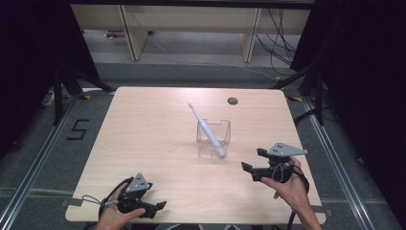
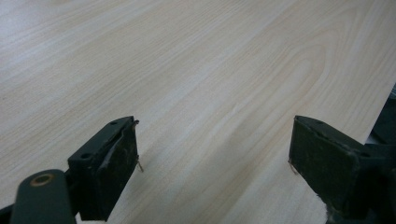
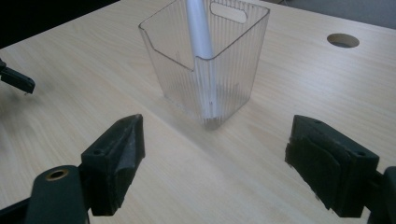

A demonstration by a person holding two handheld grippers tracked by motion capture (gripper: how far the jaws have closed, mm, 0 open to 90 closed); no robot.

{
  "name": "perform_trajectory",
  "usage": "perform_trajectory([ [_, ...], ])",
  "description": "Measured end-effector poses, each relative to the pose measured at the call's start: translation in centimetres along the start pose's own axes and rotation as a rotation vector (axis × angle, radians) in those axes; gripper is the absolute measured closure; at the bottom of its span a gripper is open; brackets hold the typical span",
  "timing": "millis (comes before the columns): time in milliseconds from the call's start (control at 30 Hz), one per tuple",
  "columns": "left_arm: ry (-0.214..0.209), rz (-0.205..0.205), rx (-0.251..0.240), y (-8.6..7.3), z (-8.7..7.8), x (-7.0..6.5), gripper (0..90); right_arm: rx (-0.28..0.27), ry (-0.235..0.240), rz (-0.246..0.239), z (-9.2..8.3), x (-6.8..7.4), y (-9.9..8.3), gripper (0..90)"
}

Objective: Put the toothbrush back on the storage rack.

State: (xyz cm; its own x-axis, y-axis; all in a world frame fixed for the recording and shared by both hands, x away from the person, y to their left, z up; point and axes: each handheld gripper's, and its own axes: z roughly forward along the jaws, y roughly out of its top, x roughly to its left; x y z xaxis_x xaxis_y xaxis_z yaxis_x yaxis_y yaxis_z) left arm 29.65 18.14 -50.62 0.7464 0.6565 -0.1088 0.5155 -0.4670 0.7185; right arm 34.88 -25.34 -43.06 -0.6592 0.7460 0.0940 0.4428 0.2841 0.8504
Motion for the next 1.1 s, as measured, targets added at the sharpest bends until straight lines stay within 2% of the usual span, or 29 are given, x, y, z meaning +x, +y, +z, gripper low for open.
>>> perform_trajectory([
  [67, 0.002, 0.001, 0.001, 0.0, 0.0, 0.0, 14.9, 0.004, -0.009, -0.027, -0.2, -0.2, -0.2, 19.0],
  [100, 0.002, 0.000, 0.001, 0.0, 0.0, 0.0, 14.9, 0.002, -0.002, -0.001, -0.2, 0.0, -0.4, 18.9],
  [133, 0.001, 0.000, 0.001, 0.0, 0.0, 0.0, 14.9, 0.009, 0.001, -0.014, -0.3, -0.1, -0.4, 18.6],
  [200, -0.008, -0.014, -0.011, 0.0, 0.1, -0.1, 14.9, -0.001, 0.008, 0.012, -0.3, 0.1, -0.7, 18.3],
  [233, 0.002, 0.001, 0.003, 0.0, 0.0, 0.0, 14.9, 0.002, 0.010, -0.009, -0.4, -0.1, -0.8, 18.2],
  [267, 0.003, 0.000, 0.001, 0.0, 0.0, 0.0, 14.9, 0.008, 0.011, 0.014, -0.5, 0.1, -0.9, 18.0],
  [300, 0.003, 0.000, 0.002, 0.0, 0.0, 0.0, 14.9, -0.013, 0.008, -0.011, -0.4, 0.0, -1.0, 17.8],
  [333, 0.003, 0.000, 0.001, 0.0, 0.0, 0.0, 14.9, -0.001, 0.024, -0.001, -0.4, 0.1, -1.1, 17.6],
  [367, 0.003, 0.000, 0.001, 0.0, 0.0, 0.0, 14.9, -0.004, 0.044, 0.033, -0.4, 0.4, -1.3, 17.3],
  [400, 0.003, -0.001, 0.002, 0.0, 0.0, 0.0, 14.9, -0.005, 0.041, 0.010, -0.4, 0.3, -1.4, 17.2],
  [433, 0.003, -0.001, 0.002, 0.0, 0.0, 0.0, 14.9, 0.006, 0.050, 0.042, -0.5, 0.5, -1.5, 16.9],
  [467, 0.003, 0.000, 0.003, 0.0, 0.0, 0.0, 14.9, -0.005, 0.043, 0.006, -0.4, 0.3, -1.6, 16.7],
  [500, 0.002, -0.001, 0.002, 0.0, 0.0, 0.0, 14.9, 0.001, 0.058, 0.036, -0.5, 0.6, -1.8, 16.6],
  [533, 0.001, 0.004, 0.005, 0.0, 0.0, 0.0, 14.9, -0.005, 0.048, 0.007, -0.5, 0.4, -1.9, 16.6],
  [567, 0.003, -0.001, 0.000, 0.0, 0.0, 0.0, 14.9, 0.016, 0.053, 0.048, -0.6, 0.7, -2.0, 16.6],
  [600, 0.003, -0.001, 0.001, 0.0, 0.0, 0.0, 14.9, -0.003, 0.049, 0.007, -0.4, 0.4, -2.1, 16.6],
  [633, 0.003, -0.001, 0.002, 0.0, 0.0, 0.0, 14.9, 0.001, 0.050, 0.029, -0.5, 0.5, -2.3, 16.6],
  [667, 0.003, -0.001, 0.002, 0.0, 0.0, 0.0, 14.9, -0.003, 0.046, 0.008, -0.4, 0.4, -2.4, 16.6],
  [733, 0.003, 0.000, 0.003, 0.0, 0.0, 0.0, 14.9, 0.019, 0.046, 0.031, -0.6, 0.5, -2.6, 16.6],
  [767, 0.003, -0.001, 0.002, 0.0, 0.0, 0.0, 14.9, 0.005, 0.042, 0.009, -0.5, 0.3, -2.7, 16.7],
  [800, 0.004, -0.001, 0.003, 0.0, 0.0, 0.0, 14.9, 0.010, 0.049, 0.031, -0.5, 0.5, -2.9, 16.7],
  [867, 0.004, -0.003, 0.003, 0.0, 0.0, 0.0, 14.9, 0.018, 0.036, 0.013, -0.6, 0.4, -3.0, 16.7],
  [900, 0.004, 0.000, 0.002, 0.0, 0.0, 0.0, 14.9, 0.022, 0.046, 0.046, -0.6, 0.6, -3.1, 16.7],
  [933, 0.003, 0.000, 0.002, 0.0, 0.0, 0.0, 14.9, 0.015, 0.038, 0.017, -0.6, 0.4, -3.2, 16.7],
  [967, 0.003, 0.000, 0.002, 0.0, 0.0, 0.0, 14.9, 0.027, 0.040, 0.038, -0.7, 0.5, -3.3, 16.7],
  [1033, 0.003, 0.000, 0.002, 0.0, 0.0, 0.0, 14.9, 0.017, 0.035, 0.013, -0.7, 0.4, -3.4, 16.7],
  [1067, 0.004, 0.000, 0.002, 0.0, 0.0, 0.0, 14.9, 0.015, 0.049, 0.045, -0.7, 0.6, -3.5, 16.7],
  [1100, 0.003, 0.000, 0.002, 0.0, 0.0, 0.0, 14.9, 0.018, 0.045, 0.032, -0.7, 0.5, -3.5, 16.7],
])
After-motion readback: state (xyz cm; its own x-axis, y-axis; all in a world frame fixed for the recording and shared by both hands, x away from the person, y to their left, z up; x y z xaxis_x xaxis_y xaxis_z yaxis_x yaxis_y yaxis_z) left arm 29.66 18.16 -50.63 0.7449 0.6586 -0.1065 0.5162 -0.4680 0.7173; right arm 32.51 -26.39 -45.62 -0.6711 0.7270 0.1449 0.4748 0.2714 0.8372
